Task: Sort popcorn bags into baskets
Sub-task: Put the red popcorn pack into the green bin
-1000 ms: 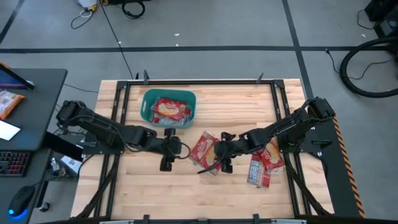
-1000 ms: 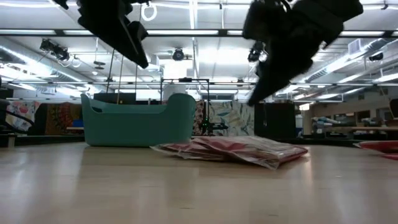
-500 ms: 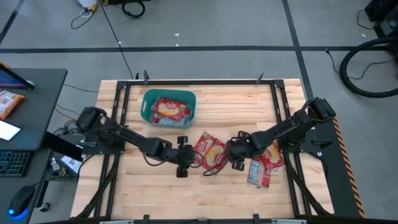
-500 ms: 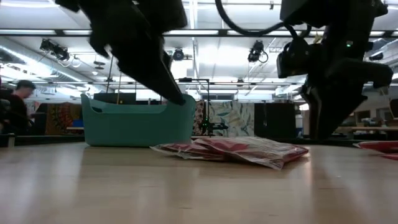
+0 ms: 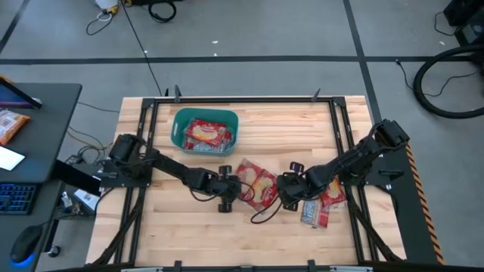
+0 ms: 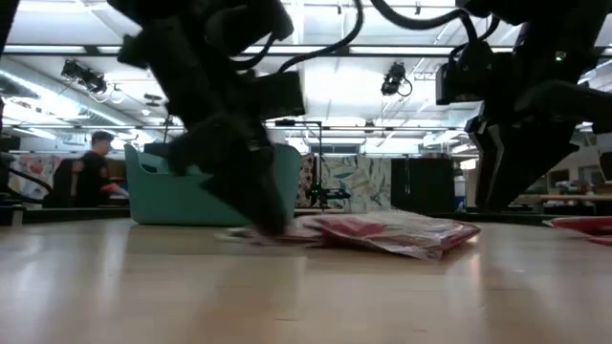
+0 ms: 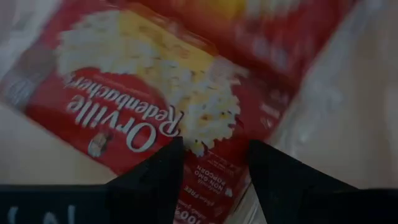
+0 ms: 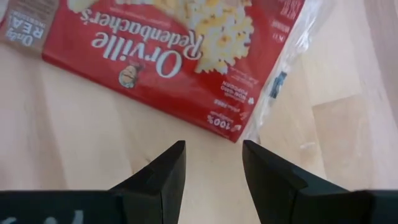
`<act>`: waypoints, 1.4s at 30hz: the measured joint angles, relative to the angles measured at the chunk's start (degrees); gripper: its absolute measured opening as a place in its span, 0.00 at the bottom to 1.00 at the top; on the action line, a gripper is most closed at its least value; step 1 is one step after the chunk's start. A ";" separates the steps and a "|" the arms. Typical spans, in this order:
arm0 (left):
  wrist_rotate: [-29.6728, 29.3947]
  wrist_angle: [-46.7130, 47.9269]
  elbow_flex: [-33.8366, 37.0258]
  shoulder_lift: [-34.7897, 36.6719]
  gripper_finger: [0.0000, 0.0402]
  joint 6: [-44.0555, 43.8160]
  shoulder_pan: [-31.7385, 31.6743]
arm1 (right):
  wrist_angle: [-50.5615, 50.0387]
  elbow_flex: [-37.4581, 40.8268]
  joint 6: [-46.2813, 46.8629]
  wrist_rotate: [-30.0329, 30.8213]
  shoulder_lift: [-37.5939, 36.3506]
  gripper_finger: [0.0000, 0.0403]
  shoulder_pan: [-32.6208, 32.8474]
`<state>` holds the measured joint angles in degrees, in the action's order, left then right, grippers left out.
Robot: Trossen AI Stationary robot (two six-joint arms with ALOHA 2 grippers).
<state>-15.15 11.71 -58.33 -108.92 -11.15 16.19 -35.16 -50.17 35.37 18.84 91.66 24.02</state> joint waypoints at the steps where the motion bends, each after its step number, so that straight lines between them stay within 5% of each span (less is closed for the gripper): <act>1: -0.02 3.63 0.00 0.75 0.46 0.03 0.00 | 0.03 0.00 0.38 0.01 0.00 0.41 0.18; 10: 4.24 31.93 1.03 10.74 0.46 -1.60 0.17 | 0.95 0.00 1.08 0.17 -0.02 0.41 0.70; 20: 2.63 21.16 0.66 17.98 0.46 -15.79 0.17 | 2.95 0.00 0.53 1.67 -0.04 0.41 0.73; 28: -1.64 30.39 0.70 14.56 0.46 -36.04 0.71 | 3.98 0.02 0.24 3.58 -0.04 0.41 1.83; 42: -3.88 32.43 0.47 5.74 0.46 -39.75 1.88 | 6.68 0.04 -2.16 4.22 -0.04 0.41 1.89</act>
<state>-19.03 44.14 -57.85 -103.18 -50.90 18.06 -28.48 -50.13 33.21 23.07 91.61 25.91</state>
